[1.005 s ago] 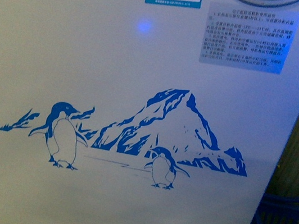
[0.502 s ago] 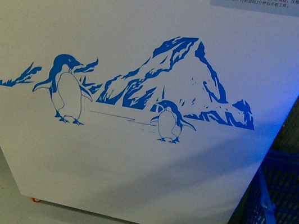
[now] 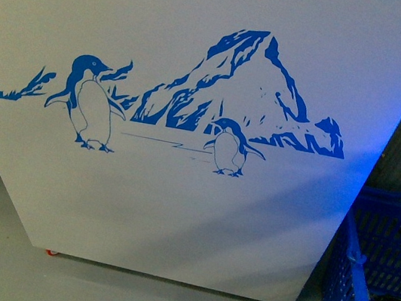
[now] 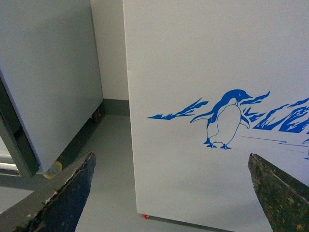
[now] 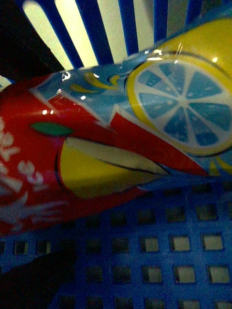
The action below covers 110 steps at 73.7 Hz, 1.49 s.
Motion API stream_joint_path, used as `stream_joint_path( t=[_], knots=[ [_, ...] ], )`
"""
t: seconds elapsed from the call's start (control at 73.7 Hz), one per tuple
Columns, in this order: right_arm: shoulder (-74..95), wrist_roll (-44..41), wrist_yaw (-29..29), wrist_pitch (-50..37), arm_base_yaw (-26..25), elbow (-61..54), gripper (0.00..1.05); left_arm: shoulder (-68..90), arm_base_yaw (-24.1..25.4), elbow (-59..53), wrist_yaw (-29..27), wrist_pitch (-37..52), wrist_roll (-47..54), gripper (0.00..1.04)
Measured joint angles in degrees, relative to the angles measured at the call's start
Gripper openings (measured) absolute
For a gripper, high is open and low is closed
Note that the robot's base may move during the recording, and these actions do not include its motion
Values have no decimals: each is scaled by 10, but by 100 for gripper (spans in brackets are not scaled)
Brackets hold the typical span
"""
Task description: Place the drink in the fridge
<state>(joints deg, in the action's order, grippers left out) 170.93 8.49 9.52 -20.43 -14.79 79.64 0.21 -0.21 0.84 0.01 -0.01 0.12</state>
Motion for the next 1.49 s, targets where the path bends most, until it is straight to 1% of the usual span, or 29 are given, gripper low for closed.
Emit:
stream_joint_path(
  t=[0.109,0.231,0.271,0.299,0.312,0.326,0.475,0.624,0.638,0.679,0.787,0.896,0.95,1.1,1.276,1.385,1.439,1.493],
  knots=[
    [1,-6,-14,23,0,12,97,0,0,0,0,0,0,97],
    [1,-21,-34,23,0,14,97,0,0,0,0,0,0,97],
    [0,-35,-87,19,2,15,97,0,0,0,0,0,0,97],
    [0,-41,-92,17,3,17,97,0,0,0,0,0,0,97],
    [0,-51,-114,17,1,18,97,0,0,0,0,0,0,97],
    [0,-50,-119,17,0,18,97,0,0,0,0,0,0,97],
    [-3,-66,-124,22,-6,12,96,0,0,0,0,0,0,97],
    [-14,-84,-130,24,-8,-9,78,0,0,0,0,0,0,97],
    [-17,-85,-131,23,-8,-15,74,0,0,0,0,0,0,97],
    [-21,-88,-132,20,-9,-24,69,0,0,0,0,0,0,97],
    [-48,-94,-128,14,-11,-55,55,0,0,0,0,0,0,97],
    [-90,-100,-119,6,-15,-97,46,0,0,0,0,0,0,97],
    [-113,-101,-116,1,-17,-120,44,0,0,0,0,0,0,97],
    [-209,-100,-106,-20,-26,-200,39,0,0,0,0,0,0,97],
    [-384,-91,-75,-32,-39,-318,37,0,0,0,0,0,0,97],
    [-510,-75,-35,-10,-47,-387,36,0,0,0,0,0,0,97],
    [-601,-70,-11,16,-51,-431,36,0,0,0,0,0,0,97],
    [-665,-70,0,39,-53,-456,36,0,0,0,0,0,0,97]
  ],
)
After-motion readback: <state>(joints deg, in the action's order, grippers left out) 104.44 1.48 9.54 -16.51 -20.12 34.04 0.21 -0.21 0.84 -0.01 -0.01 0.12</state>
